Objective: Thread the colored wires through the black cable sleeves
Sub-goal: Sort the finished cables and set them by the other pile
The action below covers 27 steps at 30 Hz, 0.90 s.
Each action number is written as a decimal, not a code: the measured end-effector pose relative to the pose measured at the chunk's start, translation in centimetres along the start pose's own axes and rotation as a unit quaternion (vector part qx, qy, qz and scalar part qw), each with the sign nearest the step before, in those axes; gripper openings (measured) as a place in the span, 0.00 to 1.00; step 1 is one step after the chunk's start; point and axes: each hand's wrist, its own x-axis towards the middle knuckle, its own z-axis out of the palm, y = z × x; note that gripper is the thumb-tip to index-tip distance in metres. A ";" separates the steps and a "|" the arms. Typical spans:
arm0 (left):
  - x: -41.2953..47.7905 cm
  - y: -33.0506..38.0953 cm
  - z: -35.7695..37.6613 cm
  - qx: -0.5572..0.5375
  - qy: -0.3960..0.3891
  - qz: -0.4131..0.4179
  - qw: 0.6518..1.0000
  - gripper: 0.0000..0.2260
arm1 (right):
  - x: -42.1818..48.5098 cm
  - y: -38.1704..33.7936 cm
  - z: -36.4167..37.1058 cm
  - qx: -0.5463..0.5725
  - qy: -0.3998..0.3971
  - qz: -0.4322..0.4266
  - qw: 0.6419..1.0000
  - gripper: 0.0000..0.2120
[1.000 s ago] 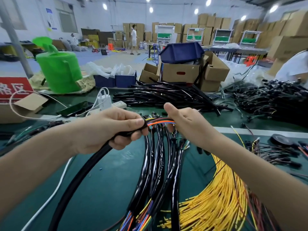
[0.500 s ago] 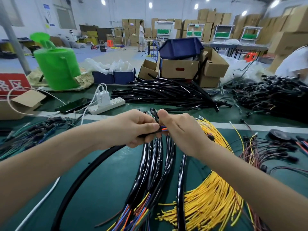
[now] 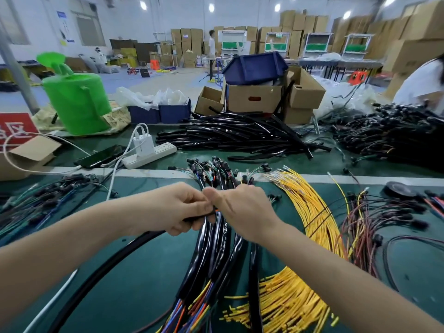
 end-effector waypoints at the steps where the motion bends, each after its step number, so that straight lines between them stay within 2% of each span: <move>1: 0.0 -0.2 0.2 0.005 -0.003 -0.002 1.000 0.13 | -0.1 -0.2 0.3 0.004 -0.005 -0.003 1.000 0.33; 2: 0.1 -0.5 0.4 0.014 -0.002 -0.002 1.000 0.14 | -0.2 -0.2 0.7 0.008 -0.012 -0.010 1.000 0.34; 4: 0.1 -1.0 0.4 0.024 0.007 -0.003 1.000 0.15 | -0.5 0.4 1.3 -0.009 -0.031 -0.045 0.998 0.28; 6: 0.1 -1.7 0.1 0.009 0.021 -0.015 1.000 0.13 | -0.8 1.5 1.7 -0.081 -0.041 -0.083 0.992 0.25; 8: -0.1 -2.5 -0.3 -0.007 0.037 -0.033 0.999 0.12 | -1.2 3.1 1.8 -0.132 -0.051 -0.066 0.988 0.23; 12: 0.2 -3.4 -0.2 -0.019 0.053 -0.051 0.997 0.12 | -1.6 5.0 1.7 -0.081 -0.030 -0.006 0.996 0.18; 15: 0.8 -3.2 0.3 -0.030 0.086 -0.037 0.995 0.13 | -0.5 5.3 1.2 -0.095 0.005 0.019 0.995 0.19; 17: 1.1 -2.7 0.5 -0.052 0.107 -0.014 0.993 0.13 | 0.2 5.7 0.5 -0.114 0.030 0.033 0.992 0.15; 19: 1.3 -2.0 0.6 -0.075 0.119 0.009 0.990 0.12 | 0.7 5.9 -0.5 -0.095 0.061 0.036 0.993 0.12; 23: 1.0 -0.8 -0.1 -0.098 0.107 0.034 0.989 0.12 | 1.7 5.4 -3.1 0.032 0.081 0.004 0.996 0.13; 27: 0.6 -0.5 -0.6 -0.087 0.082 0.029 0.992 0.13 | 1.9 5.1 -4.6 0.011 0.067 -0.036 0.997 0.13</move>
